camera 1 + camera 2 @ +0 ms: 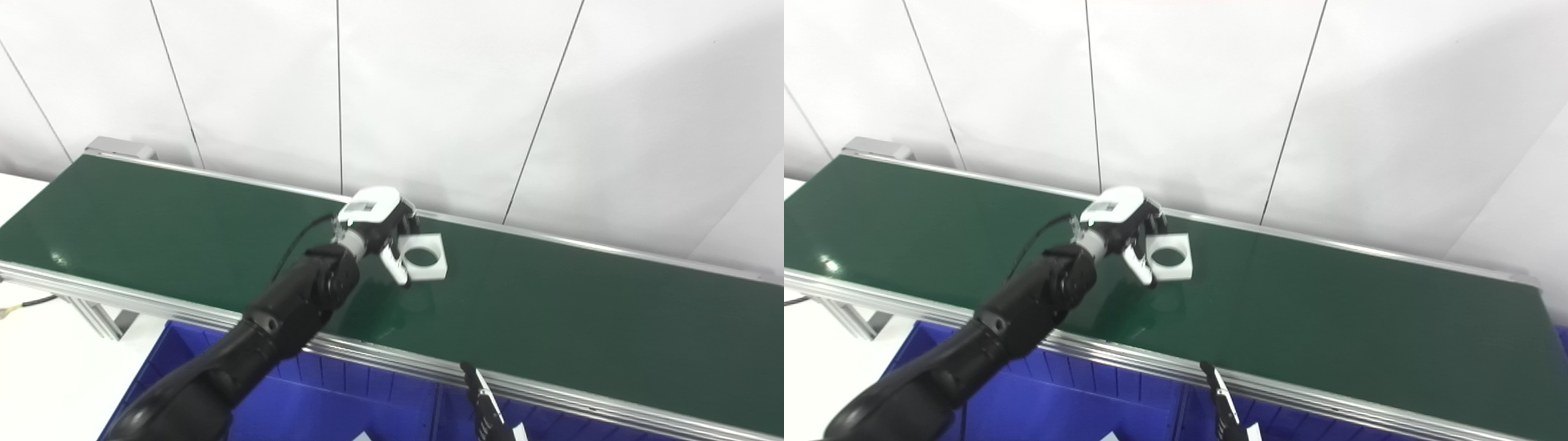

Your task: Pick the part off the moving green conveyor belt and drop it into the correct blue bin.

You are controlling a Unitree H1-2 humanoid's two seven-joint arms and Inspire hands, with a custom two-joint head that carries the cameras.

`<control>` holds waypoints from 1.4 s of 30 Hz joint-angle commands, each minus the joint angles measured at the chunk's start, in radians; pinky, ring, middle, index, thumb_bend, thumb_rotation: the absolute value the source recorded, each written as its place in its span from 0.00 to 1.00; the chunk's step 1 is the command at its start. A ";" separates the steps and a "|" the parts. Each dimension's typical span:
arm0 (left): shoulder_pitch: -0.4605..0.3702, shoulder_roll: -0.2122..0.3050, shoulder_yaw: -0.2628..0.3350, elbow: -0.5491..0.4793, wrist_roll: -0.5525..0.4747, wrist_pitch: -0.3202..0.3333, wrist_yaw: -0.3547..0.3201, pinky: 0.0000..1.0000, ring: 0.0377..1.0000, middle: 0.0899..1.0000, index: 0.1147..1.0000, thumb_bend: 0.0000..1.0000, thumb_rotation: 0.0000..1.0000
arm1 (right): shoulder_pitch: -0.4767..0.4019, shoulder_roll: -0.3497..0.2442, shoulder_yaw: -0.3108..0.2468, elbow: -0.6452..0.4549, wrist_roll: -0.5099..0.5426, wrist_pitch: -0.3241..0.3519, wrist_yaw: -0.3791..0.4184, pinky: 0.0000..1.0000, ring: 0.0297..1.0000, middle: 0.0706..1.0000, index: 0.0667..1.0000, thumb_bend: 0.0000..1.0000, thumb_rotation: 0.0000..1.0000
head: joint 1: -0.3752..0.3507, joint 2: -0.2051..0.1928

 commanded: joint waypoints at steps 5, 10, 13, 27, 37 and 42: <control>0.019 0.097 0.033 -0.223 0.020 0.006 -0.077 0.32 0.37 0.38 0.46 0.52 0.00 | -0.020 -0.007 -0.012 -0.029 0.002 -0.052 0.002 0.97 0.98 0.98 0.96 0.95 1.00 | 0.030 0.056; 0.078 0.142 0.056 -0.375 0.034 0.025 -0.147 0.31 0.36 0.37 0.46 0.52 0.00 | -0.022 -0.012 -0.041 -0.045 0.045 -0.052 0.038 0.97 0.98 0.97 0.95 0.98 0.98 | 0.080 0.098; 0.116 0.160 0.079 -0.458 0.039 0.036 -0.184 0.30 0.34 0.36 0.46 0.52 0.00 | -0.018 -0.010 -0.067 -0.062 0.065 -0.052 0.064 0.97 0.97 0.96 0.95 0.99 0.97 | 0.114 0.126; 0.278 0.207 0.221 -0.876 0.068 0.195 -0.447 0.33 0.37 0.39 0.45 0.52 0.00 | -0.036 -0.031 -0.169 -0.162 0.107 -0.005 0.160 0.92 0.93 0.94 0.94 0.98 0.96 | 0.284 0.267; 0.376 0.242 0.297 -1.025 0.114 0.213 -0.547 0.27 0.32 0.37 0.46 0.52 0.00 | -0.041 -0.061 -0.221 -0.186 0.155 0.024 0.221 0.92 0.94 0.95 0.95 0.97 0.97 | 0.370 0.289; 0.430 0.262 0.324 -1.068 0.156 0.222 -0.602 0.33 0.38 0.40 0.45 0.52 0.00 | -0.044 -0.059 -0.243 -0.186 0.165 0.047 0.229 0.92 0.94 0.94 0.94 1.00 0.96 | 0.410 0.284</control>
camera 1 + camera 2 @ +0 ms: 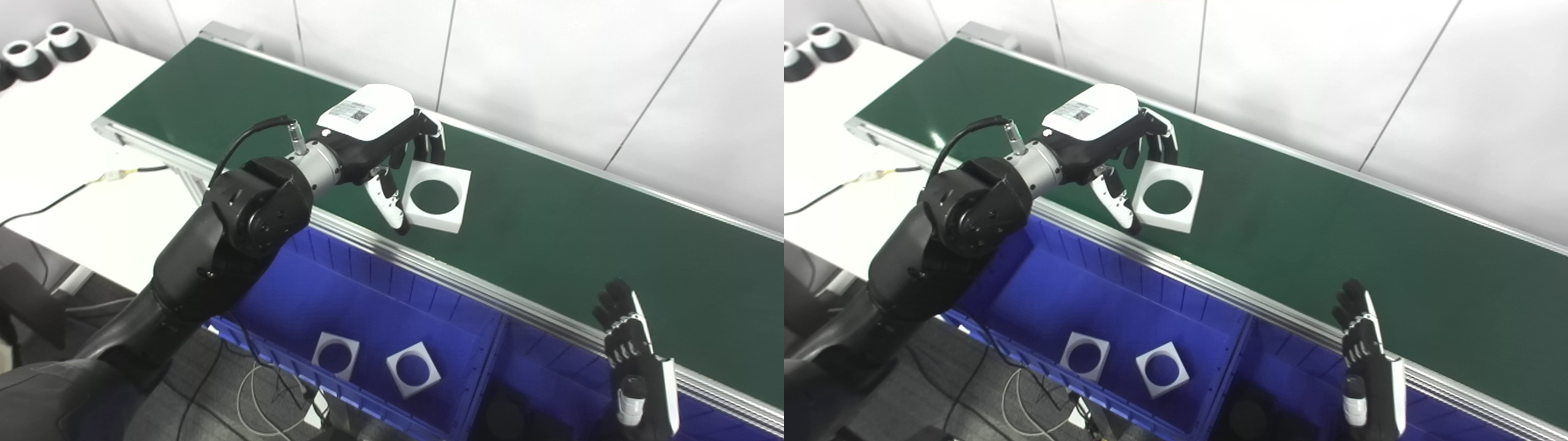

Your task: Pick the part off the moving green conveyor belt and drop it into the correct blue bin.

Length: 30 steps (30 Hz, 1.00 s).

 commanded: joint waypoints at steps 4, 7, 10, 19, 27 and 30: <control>0.055 0.041 0.056 -0.030 0.018 -0.041 0.031 0.33 0.38 0.39 0.45 0.52 0.00 | -0.017 0.005 -0.022 -0.018 0.026 -0.002 0.021 0.93 0.94 0.94 0.94 1.00 0.96 | 0.036 -0.018; 0.103 0.056 0.070 -0.032 0.045 -0.063 0.039 0.29 0.33 0.37 0.46 0.52 0.00 | -0.026 0.003 -0.031 0.005 0.036 -0.021 0.031 0.92 0.94 0.94 0.94 1.00 0.95 | 0.054 -0.025; 0.155 0.070 0.092 -0.051 0.055 -0.064 0.022 0.26 0.31 0.36 0.46 0.52 0.00 | -0.033 0.003 -0.040 0.028 0.040 -0.046 0.039 0.92 0.93 0.94 0.94 1.00 0.95 | 0.055 -0.029; 0.259 0.090 0.180 -0.034 0.033 -0.075 0.031 0.24 0.28 0.41 0.43 0.52 0.00 | -0.040 0.008 -0.052 0.042 0.034 -0.055 0.056 0.91 0.93 0.94 0.94 1.00 0.96 | 0.045 -0.040; 0.293 0.096 0.198 0.040 0.045 -0.102 0.072 0.26 0.31 0.40 0.44 0.52 0.00 | -0.034 0.015 -0.053 0.028 0.029 -0.044 0.060 0.91 0.93 0.94 0.94 1.00 0.96 | 0.028 -0.039; 0.304 0.091 0.194 0.068 0.043 -0.115 0.093 0.30 0.35 0.37 0.46 0.52 0.00 | -0.028 0.019 -0.051 0.017 0.030 -0.032 0.061 0.92 0.94 0.94 0.94 1.00 0.94 | 0.016 -0.035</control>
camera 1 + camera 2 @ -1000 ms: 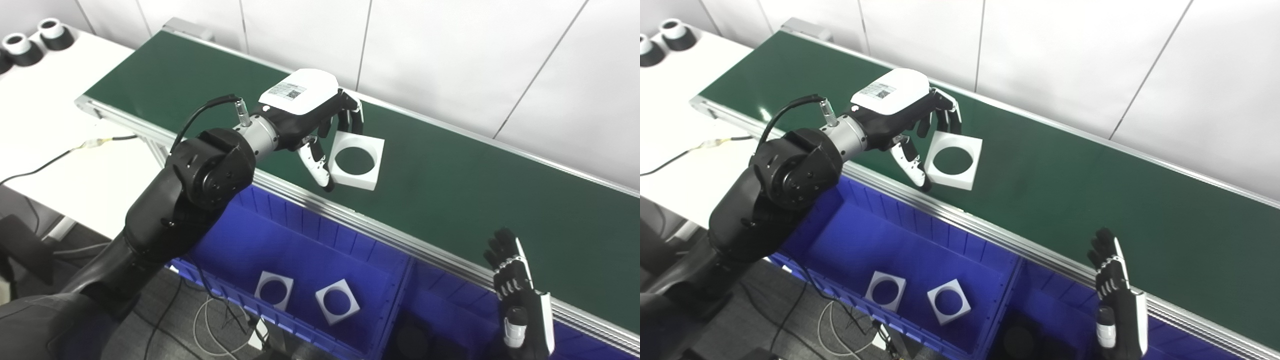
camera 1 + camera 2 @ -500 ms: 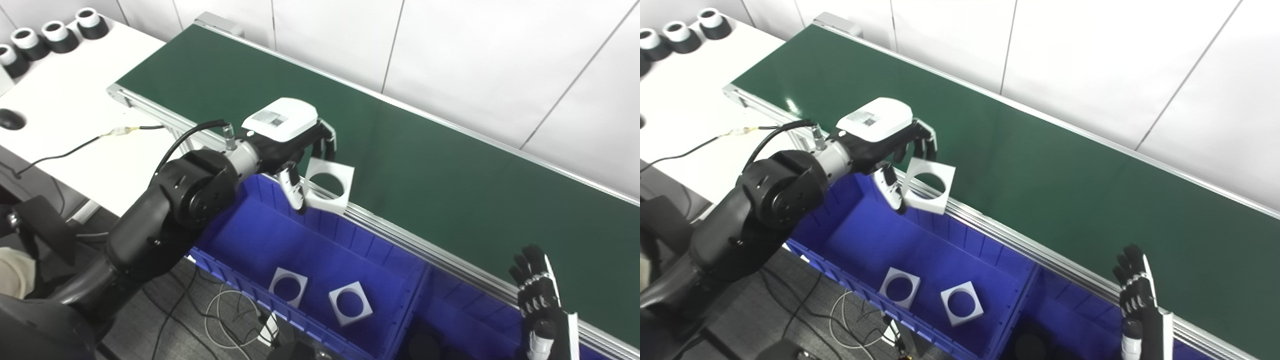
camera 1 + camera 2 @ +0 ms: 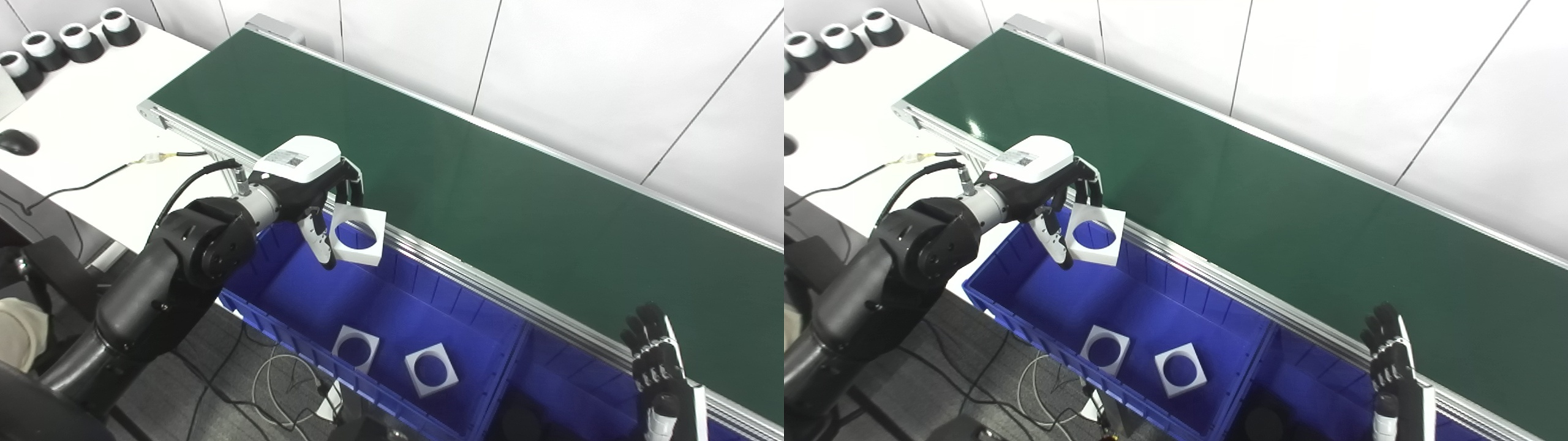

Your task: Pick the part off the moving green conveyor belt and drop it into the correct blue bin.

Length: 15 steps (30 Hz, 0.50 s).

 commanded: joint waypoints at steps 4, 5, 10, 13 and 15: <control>0.007 0.018 -0.001 0.031 -0.009 -0.064 0.079 0.31 0.36 0.37 0.46 0.52 0.00 | 0.002 0.016 0.000 -0.059 -0.006 -0.013 0.001 0.92 0.94 0.94 0.94 1.00 0.95 | -0.017 0.002; 0.008 0.013 -0.006 0.040 -0.008 -0.072 0.087 0.31 0.35 0.36 0.46 0.52 0.00 | 0.004 0.017 0.000 -0.064 -0.008 -0.008 0.001 0.92 0.94 0.95 0.94 1.00 0.95 | -0.017 0.000; 0.005 -0.017 -0.041 0.080 0.014 -0.075 0.113 0.26 0.30 0.34 0.45 0.52 0.00 | 0.011 0.021 0.001 -0.072 -0.007 0.000 0.004 0.94 0.95 0.95 0.94 1.00 0.95 | -0.036 -0.007; 0.007 -0.046 -0.065 0.112 0.043 -0.071 0.155 0.24 0.28 0.34 0.45 0.52 0.00 | 0.016 0.021 0.002 -0.077 -0.013 0.002 0.003 0.94 0.96 0.95 0.95 1.00 0.95 | -0.046 -0.009; 0.012 -0.061 -0.073 0.132 0.057 -0.079 0.195 0.22 0.26 0.39 0.43 0.52 0.00 | 0.017 0.023 0.003 -0.079 -0.012 0.001 0.003 0.94 0.95 0.95 0.94 1.00 0.94 | -0.052 -0.012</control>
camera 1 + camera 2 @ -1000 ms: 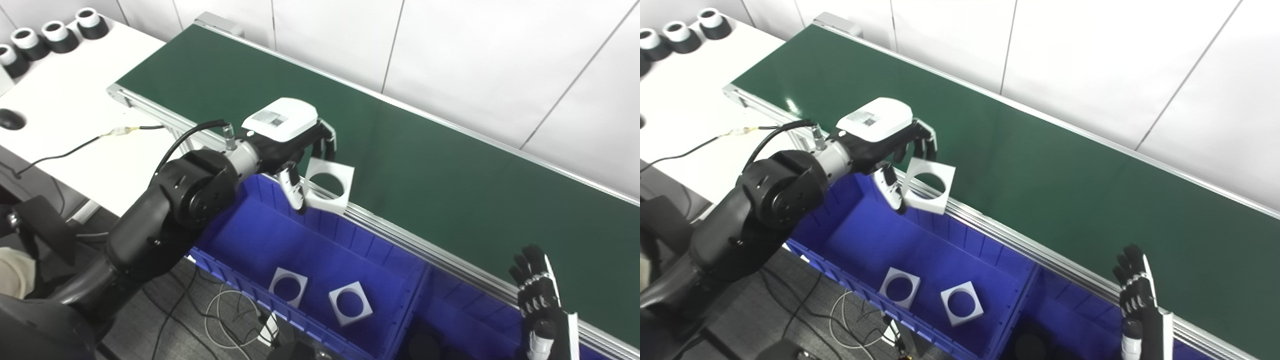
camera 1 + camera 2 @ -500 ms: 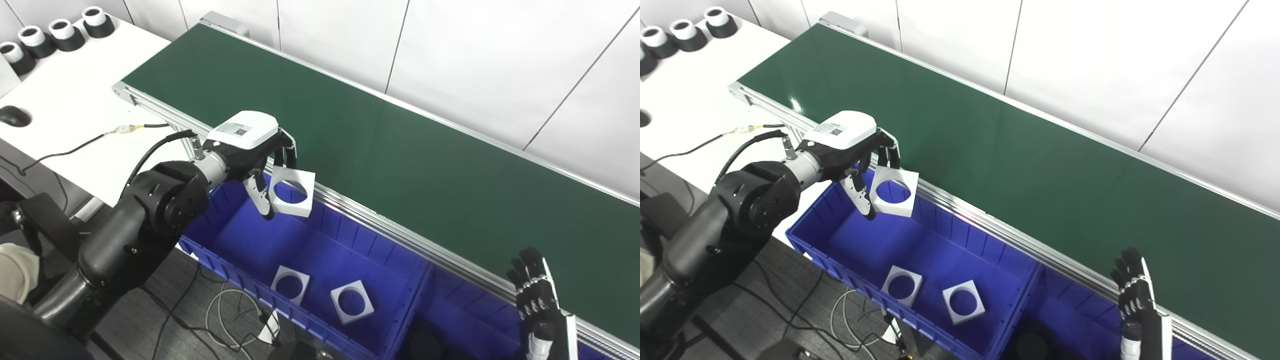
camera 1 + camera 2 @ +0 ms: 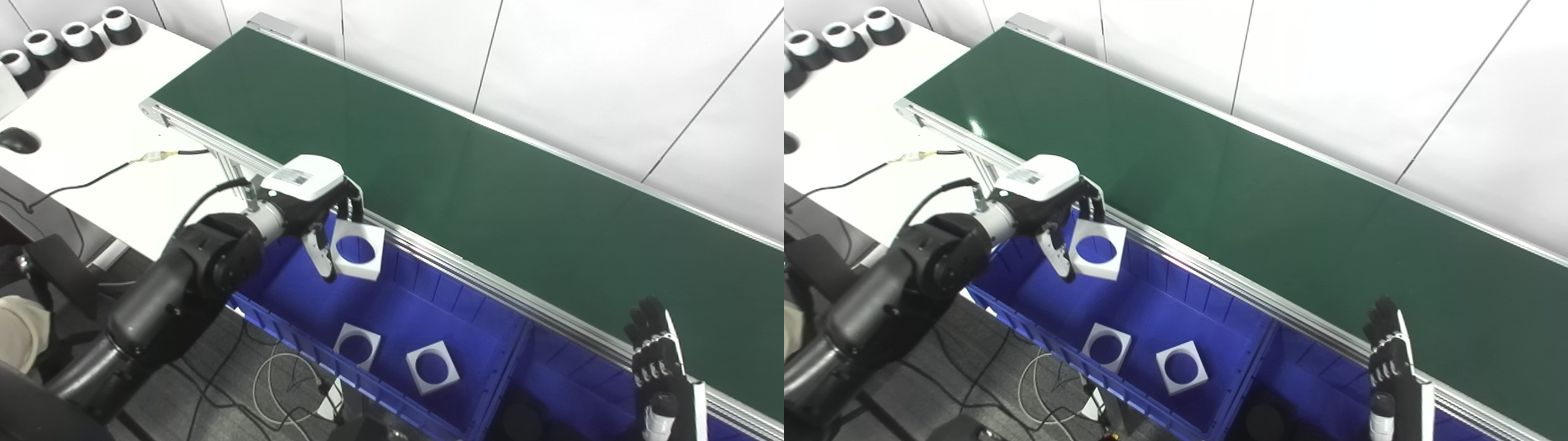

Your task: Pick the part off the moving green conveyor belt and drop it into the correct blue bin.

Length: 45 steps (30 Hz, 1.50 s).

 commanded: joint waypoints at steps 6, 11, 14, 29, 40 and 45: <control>0.007 -0.009 -0.032 0.040 0.077 -0.038 0.109 0.21 0.26 0.42 0.42 0.52 0.00 | 0.003 0.010 0.005 -0.031 -0.022 -0.017 -0.001 0.93 0.94 0.95 0.95 0.99 0.95 | -0.029 -0.005; 0.014 -0.015 -0.063 0.076 0.093 -0.056 0.144 0.23 0.28 0.36 0.45 0.52 0.00 | 0.001 0.016 0.009 -0.020 -0.019 -0.034 0.005 0.92 0.95 0.95 0.94 0.99 0.94 | -0.039 -0.012; 0.012 -0.013 -0.074 0.093 0.089 -0.060 0.153 0.25 0.30 0.34 0.46 0.52 0.00 | 0.001 0.019 0.010 -0.015 -0.011 -0.044 0.008 0.92 0.94 0.94 0.94 0.97 0.92 | -0.041 -0.013; -0.009 0.020 -0.093 0.029 0.157 -0.006 -0.047 0.57 0.61 0.63 0.63 0.99 0.31 | 0.001 0.020 0.011 -0.015 -0.020 -0.042 0.005 0.92 0.94 0.95 0.94 0.96 0.93 | -0.042 -0.015; -0.018 0.026 -0.084 -0.012 0.178 -0.035 -0.082 0.66 0.67 0.66 0.67 1.00 0.38 | -0.002 0.018 0.011 -0.006 -0.022 -0.047 0.006 0.91 0.94 0.95 0.94 0.96 0.94 | -0.040 -0.019; -0.024 0.017 -0.081 -0.031 0.173 -0.032 -0.095 0.66 0.68 0.67 0.66 1.00 0.36 | -0.004 0.020 0.010 -0.002 -0.021 -0.047 0.004 0.91 0.94 0.95 0.94 0.97 0.93 | -0.052 -0.021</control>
